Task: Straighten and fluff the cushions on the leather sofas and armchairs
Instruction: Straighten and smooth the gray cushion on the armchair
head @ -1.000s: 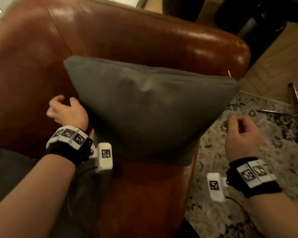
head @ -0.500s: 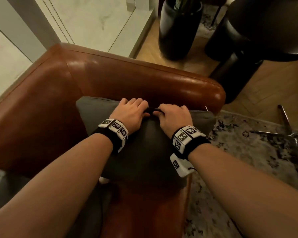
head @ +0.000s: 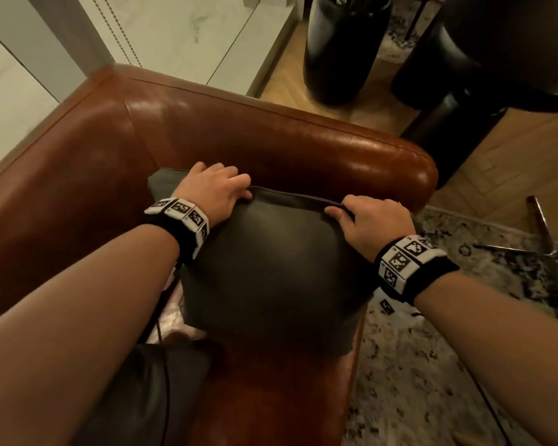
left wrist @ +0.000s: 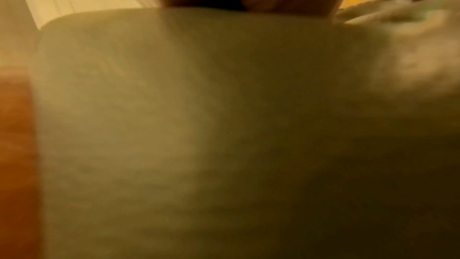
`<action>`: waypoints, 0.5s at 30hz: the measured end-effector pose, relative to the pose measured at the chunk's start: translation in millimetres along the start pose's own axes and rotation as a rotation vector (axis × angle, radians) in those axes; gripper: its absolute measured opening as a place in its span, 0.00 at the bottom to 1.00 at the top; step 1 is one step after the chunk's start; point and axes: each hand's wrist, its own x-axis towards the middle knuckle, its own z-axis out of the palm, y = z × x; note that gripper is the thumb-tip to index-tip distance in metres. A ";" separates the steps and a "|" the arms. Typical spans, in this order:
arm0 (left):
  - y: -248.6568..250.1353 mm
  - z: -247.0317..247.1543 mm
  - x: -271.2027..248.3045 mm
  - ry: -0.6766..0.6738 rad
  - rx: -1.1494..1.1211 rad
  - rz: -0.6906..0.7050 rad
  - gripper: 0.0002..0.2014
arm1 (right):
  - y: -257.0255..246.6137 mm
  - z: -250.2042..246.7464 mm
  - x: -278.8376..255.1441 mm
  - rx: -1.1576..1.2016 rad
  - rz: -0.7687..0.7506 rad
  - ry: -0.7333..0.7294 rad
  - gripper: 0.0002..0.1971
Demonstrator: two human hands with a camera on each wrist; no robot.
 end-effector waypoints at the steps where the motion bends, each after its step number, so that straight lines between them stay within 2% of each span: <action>1: -0.2 -1.2 1.4 0.010 0.018 0.004 0.15 | 2.8 0.6 -1.3 -0.006 -0.001 0.007 0.20; 4: -27.4 -0.5 -14.6 0.005 0.036 -0.093 0.22 | 22.3 3.0 -14.1 -0.045 0.047 -0.005 0.22; 6: -57.2 7.7 -35.5 -0.014 -0.006 -0.222 0.23 | 34.1 4.6 -24.3 -0.063 0.107 -0.041 0.26; 8: -75.8 12.5 -51.8 -0.057 -0.090 -0.296 0.21 | 34.9 5.4 -25.7 -0.088 0.090 -0.056 0.27; 11: -81.0 7.7 -54.7 -0.051 -0.210 -0.325 0.13 | 26.7 0.9 -17.9 -0.103 0.080 -0.079 0.28; 15: -93.1 -10.3 -53.6 -0.015 -0.141 -0.254 0.11 | 26.0 -12.1 -21.4 -0.063 0.096 -0.045 0.30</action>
